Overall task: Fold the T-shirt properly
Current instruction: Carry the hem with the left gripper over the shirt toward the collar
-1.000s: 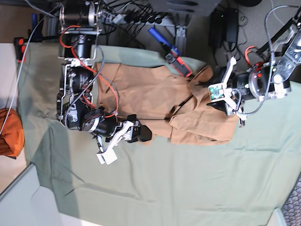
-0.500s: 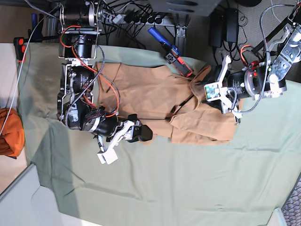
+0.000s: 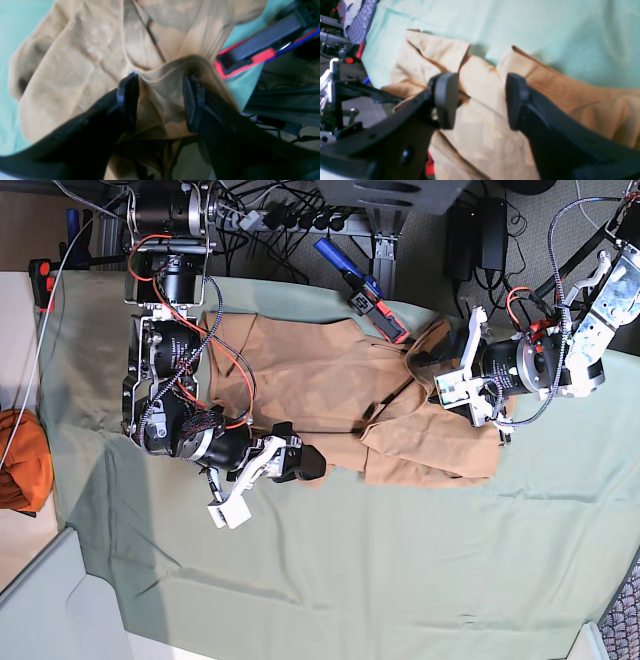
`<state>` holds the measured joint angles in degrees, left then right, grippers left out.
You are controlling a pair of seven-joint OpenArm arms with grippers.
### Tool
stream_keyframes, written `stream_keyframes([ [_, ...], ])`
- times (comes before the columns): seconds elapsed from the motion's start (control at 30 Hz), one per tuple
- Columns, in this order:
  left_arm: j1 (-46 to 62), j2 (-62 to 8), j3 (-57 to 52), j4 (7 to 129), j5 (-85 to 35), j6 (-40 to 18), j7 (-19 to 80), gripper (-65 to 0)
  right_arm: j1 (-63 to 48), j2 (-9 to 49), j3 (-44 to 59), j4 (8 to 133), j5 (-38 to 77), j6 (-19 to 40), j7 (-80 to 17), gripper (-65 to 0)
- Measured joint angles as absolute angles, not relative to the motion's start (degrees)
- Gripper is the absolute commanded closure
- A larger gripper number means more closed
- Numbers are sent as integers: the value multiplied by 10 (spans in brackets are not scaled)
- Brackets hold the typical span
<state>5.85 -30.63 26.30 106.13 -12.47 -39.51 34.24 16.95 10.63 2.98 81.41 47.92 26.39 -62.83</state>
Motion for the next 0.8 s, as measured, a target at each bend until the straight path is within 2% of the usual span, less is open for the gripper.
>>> stream_keyframes([
  [0.1, 58, -306, 263, 1061, -136, -395, 342, -104, 170, 106, 30, 814, 479, 264, -628, -310],
  [0.17, 57, -306, 263, 1061, -136, -395, 343, -10, 170, 106, 30, 814, 479, 264, -628, -310],
  [0.8, -19, -307, 237, 1062, -156, -384, 386, 0, 170, 106, 30, 814, 478, 264, -626, -310],
])
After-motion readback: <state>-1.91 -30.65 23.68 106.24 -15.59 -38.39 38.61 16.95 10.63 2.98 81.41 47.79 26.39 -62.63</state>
